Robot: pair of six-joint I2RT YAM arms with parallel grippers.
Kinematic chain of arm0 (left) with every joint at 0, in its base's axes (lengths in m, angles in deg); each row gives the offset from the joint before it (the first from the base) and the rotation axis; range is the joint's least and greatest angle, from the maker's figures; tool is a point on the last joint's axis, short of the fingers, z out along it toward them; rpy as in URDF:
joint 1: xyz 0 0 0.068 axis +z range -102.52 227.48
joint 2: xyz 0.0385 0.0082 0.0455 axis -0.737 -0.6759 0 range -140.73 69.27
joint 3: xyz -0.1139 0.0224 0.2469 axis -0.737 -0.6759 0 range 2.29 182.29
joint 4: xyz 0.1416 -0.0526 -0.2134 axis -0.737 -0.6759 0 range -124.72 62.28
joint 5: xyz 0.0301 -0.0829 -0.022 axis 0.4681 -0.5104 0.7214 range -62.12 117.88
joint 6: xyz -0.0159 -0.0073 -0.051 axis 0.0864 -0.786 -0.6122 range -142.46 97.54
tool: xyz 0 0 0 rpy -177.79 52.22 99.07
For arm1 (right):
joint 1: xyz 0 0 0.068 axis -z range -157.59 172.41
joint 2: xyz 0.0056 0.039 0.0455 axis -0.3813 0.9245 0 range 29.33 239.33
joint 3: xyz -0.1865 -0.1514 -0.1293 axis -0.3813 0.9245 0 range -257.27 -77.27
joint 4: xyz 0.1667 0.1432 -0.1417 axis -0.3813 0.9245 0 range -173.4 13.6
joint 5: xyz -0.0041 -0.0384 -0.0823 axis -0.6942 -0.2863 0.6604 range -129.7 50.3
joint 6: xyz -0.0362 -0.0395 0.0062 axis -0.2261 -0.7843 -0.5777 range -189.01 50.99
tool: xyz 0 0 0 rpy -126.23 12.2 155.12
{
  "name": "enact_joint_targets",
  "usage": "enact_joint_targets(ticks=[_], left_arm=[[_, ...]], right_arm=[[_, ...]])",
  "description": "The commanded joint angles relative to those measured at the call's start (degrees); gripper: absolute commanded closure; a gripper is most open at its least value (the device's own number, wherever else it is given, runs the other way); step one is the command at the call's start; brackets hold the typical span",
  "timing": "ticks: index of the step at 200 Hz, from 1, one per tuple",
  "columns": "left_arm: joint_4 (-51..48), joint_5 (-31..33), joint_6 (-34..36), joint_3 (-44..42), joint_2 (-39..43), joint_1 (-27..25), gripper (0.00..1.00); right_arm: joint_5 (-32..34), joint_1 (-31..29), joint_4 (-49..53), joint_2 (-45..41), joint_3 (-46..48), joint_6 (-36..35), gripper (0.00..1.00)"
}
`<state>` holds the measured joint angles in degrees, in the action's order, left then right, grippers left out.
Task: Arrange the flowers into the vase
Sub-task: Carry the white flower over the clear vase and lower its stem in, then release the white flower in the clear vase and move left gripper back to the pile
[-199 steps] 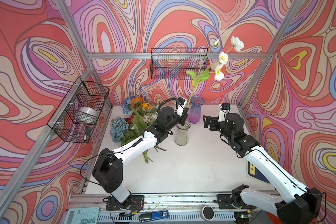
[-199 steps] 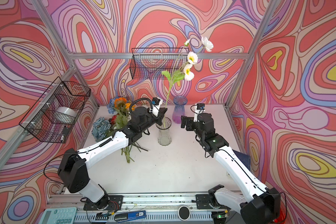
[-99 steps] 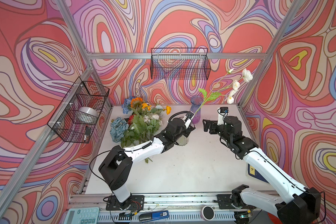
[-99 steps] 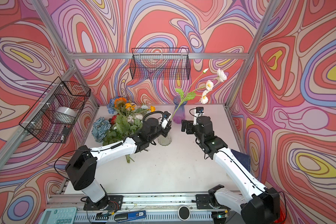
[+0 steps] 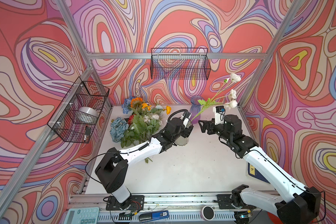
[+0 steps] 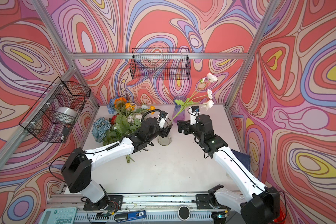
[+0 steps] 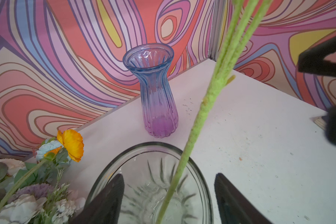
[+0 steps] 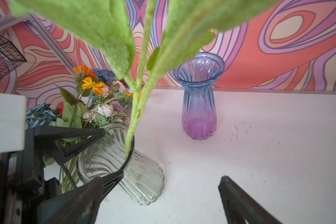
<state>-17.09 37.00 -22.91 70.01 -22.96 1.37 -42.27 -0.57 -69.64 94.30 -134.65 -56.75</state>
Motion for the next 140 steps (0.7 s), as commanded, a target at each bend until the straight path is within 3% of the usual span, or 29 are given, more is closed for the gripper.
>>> enact_joint_targets(ticks=[1, 32, 82, 115, 126, 140], left_arm=[[-5.6, 0.9, -3.5, -0.4, 6.0, -0.1, 0.19], [-10.6, 0.9, -8.0, -2.7, 12.6, 1.4, 0.15], [-16.5, -8.6, -23.4, -8.2, 23.3, 11.1, 0.14], [-21.2, -7.0, -27.5, -14.3, 30.6, 13.5, 0.11], [-23.2, -6.0, -29.1, -16.8, 32.8, 14.2, 0.11], [-25.3, -4.2, -30.9, -20.0, 35.5, 14.8, 0.11]], right_arm=[[-2.3, -2.3, 1.7, 1.2, -2.7, -1.7, 0.05], [-0.3, -5.7, 4.6, 2.9, -5.4, -2.5, 0.06], [-0.8, -11.2, 7.5, 5.2, -9.1, -1.3, 0.12], [-0.5, -14.4, 9.9, 6.6, -10.7, 2.6, 0.12], [-0.3, -14.5, 10.9, 7.0, -10.9, 4.6, 0.02], [0.2, -14.5, 11.9, 7.3, -10.8, 6.4, 0.02]])
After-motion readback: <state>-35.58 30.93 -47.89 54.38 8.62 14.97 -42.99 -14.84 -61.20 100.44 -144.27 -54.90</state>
